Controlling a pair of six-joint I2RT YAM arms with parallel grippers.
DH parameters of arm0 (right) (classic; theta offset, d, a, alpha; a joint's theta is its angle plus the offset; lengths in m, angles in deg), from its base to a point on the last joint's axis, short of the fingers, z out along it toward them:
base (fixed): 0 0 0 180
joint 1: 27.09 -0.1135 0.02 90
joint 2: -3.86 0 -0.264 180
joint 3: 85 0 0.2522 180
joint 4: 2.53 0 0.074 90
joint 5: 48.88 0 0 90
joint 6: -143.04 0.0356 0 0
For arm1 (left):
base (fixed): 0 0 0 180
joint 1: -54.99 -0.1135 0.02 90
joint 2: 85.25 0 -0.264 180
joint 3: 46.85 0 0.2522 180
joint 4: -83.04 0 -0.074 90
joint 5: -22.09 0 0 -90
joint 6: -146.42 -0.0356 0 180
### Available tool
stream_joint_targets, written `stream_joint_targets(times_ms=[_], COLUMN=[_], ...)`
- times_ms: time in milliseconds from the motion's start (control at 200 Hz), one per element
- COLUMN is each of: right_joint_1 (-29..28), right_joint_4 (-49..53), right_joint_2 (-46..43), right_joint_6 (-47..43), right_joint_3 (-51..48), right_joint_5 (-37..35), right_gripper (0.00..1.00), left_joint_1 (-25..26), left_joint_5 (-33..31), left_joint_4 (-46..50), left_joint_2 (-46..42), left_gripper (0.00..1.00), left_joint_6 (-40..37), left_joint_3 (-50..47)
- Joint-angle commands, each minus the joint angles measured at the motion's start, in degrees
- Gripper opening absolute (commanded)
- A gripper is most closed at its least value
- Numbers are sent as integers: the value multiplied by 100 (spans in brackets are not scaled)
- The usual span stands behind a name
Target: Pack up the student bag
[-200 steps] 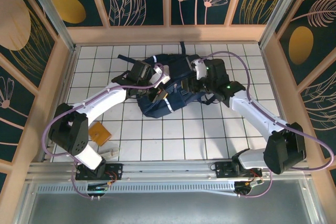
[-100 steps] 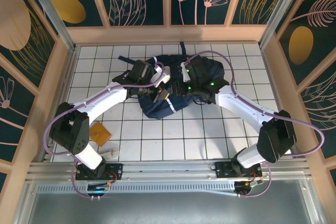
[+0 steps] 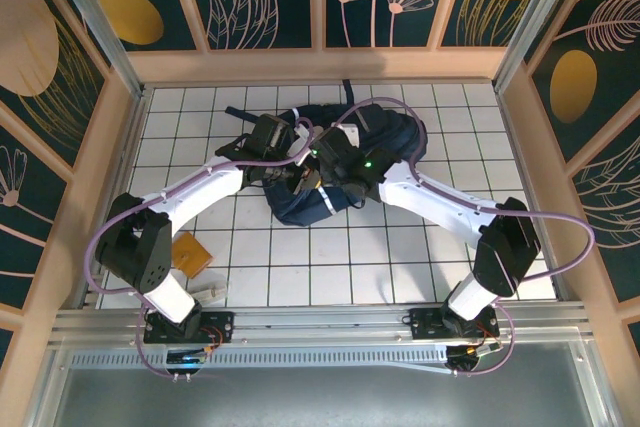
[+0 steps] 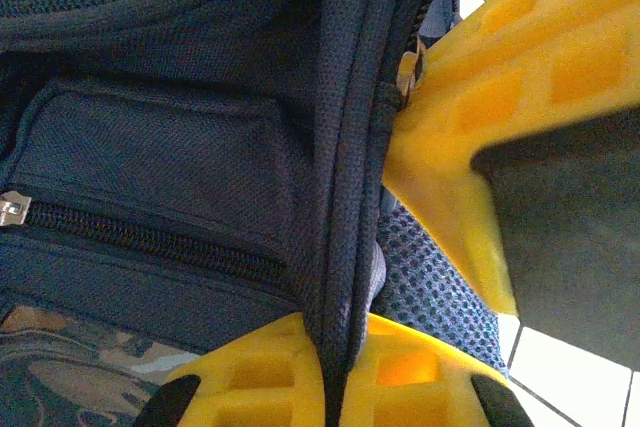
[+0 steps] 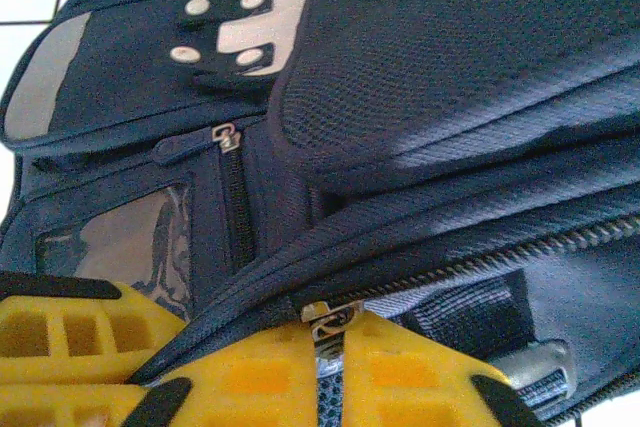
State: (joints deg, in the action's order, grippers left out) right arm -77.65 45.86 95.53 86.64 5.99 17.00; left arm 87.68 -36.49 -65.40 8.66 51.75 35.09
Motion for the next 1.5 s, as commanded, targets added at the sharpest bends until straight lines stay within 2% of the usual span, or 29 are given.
stream_joint_targets(times_ms=[0, 140, 215, 325, 420, 530, 576, 721, 811, 911, 1006, 1121, 1216, 1276, 1356, 1376, 1391, 1421, 1451, 1481, 1496], right_joint_1=[82, 99, 115, 202, 320, 559, 667, 1421, 1983, 2640, 3026, 3106, 3002, 2847, 2607, 2569, 2555, 2530, 2534, 2538, 2542], right_joint_4=[348, 657, 763, 705, 138, -500, -484, -76, -225, -343, -479, -745, -1011, -1032, -918, -918, -927, -936, -944, -950, -942], right_joint_2=[-12, -34, -41, -95, -318, -637, -715, -1050, -1444, -1726, -1854, -1940, -1972, -1919, -1895, -1906, -1920, -1963, -2005, -2029, -2039], right_joint_6=[123, 124, 128, 100, -280, -636, -606, -308, -420, -605, -850, -1188, -1422, -1429, -1464, -1513, -1532, -1535, -1519, -1576, -1597], right_joint_3=[137, 109, 73, -68, -360, -673, -713, -892, -1206, -1443, -1662, -1989, -2344, -2490, -2556, -2564, -2575, -2611, -2631, -2628, -2626], right_joint_5=[-882, -1188, -1305, -1264, -716, 395, 501, 317, 662, 1063, 1586, 2485, 3813, 4228, 3984, 3961, 3939, 3884, 3895, 3996, 4062], right_gripper=[3, 2, 6, 7, 0, 0, 0, 0, 0, 0, 0, 0, 0, 0, 0, 0, 0, 15, 28, 34, 36], left_joint_1=[55, 56, 60, 59, 59, 60, 58, 53, 52, 49, 37, -234, -807, -1078, -1125, -1124, -1124, -1124, -1118, -1107, -1096], left_joint_5=[444, 324, 286, 283, 292, 328, 325, -58, -549, -926, -1442, -1881, -2014, -2055, -2182, -2138, -2078, -1937, -1739, -1455, -1299], left_joint_4=[-458, -361, -324, -317, -321, -332, -286, 114, 222, 537, 246, -557, -1344, -1552, -1560, -1541, -1516, -1480, -1395, -1192, -1077], left_joint_2=[-92, -92, -91, -101, -118, -148, -166, -325, -492, -602, -730, -815, -718, -581, -458, -473, -478, -547, -623, -727, -780], left_gripper=[0, 0, 0, 0, 0, 0, 0, 0, 0, 0, 0, 0, 0, 0, 10, 18, 30, 40, 44, 45, 52], left_joint_6=[-117, -219, -273, -316, -367, -464, -580, -1708, -2632, -4094, -5101, -5814, -5435, -5406, -5663, -5711, -5734, -5731, -5748, -5839, -5872], left_joint_3=[277, 310, 317, 317, 309, 292, 292, 230, 62, -112, -498, -898, -871, -741, -640, -640, -640, -662, -689, -688, -692])
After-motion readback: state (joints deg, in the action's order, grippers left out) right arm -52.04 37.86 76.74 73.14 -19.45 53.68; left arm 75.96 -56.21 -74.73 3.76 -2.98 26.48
